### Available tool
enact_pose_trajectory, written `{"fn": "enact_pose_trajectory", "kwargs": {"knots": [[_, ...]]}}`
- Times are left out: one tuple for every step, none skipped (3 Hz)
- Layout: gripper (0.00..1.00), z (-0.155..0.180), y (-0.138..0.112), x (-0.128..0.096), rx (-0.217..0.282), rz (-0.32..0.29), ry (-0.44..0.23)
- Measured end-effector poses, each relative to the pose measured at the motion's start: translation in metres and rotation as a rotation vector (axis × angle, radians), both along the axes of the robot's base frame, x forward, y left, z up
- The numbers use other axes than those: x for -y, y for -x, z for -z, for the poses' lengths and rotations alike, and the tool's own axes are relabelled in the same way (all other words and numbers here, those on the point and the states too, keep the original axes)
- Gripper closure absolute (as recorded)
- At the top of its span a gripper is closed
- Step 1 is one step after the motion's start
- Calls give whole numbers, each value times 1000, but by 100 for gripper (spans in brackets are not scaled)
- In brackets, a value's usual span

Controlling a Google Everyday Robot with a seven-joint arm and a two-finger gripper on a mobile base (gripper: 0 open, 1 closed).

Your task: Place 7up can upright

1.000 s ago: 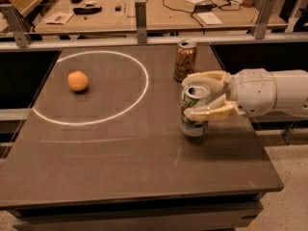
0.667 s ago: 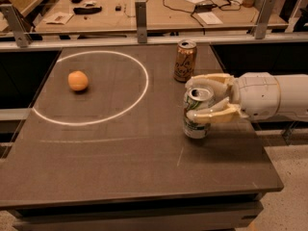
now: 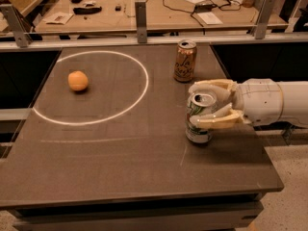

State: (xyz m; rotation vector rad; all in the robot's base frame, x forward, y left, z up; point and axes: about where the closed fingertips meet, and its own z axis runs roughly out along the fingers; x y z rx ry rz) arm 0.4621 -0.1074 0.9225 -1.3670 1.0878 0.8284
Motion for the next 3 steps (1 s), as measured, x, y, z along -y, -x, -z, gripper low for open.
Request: {"fn": "enact_pose_trajectory", "kwargs": {"knots": [[84,6,2,3,-7,12,-1],[59,9,4,5,-12,17,-8],[37,10,5,7,-13,18,-17]]}}
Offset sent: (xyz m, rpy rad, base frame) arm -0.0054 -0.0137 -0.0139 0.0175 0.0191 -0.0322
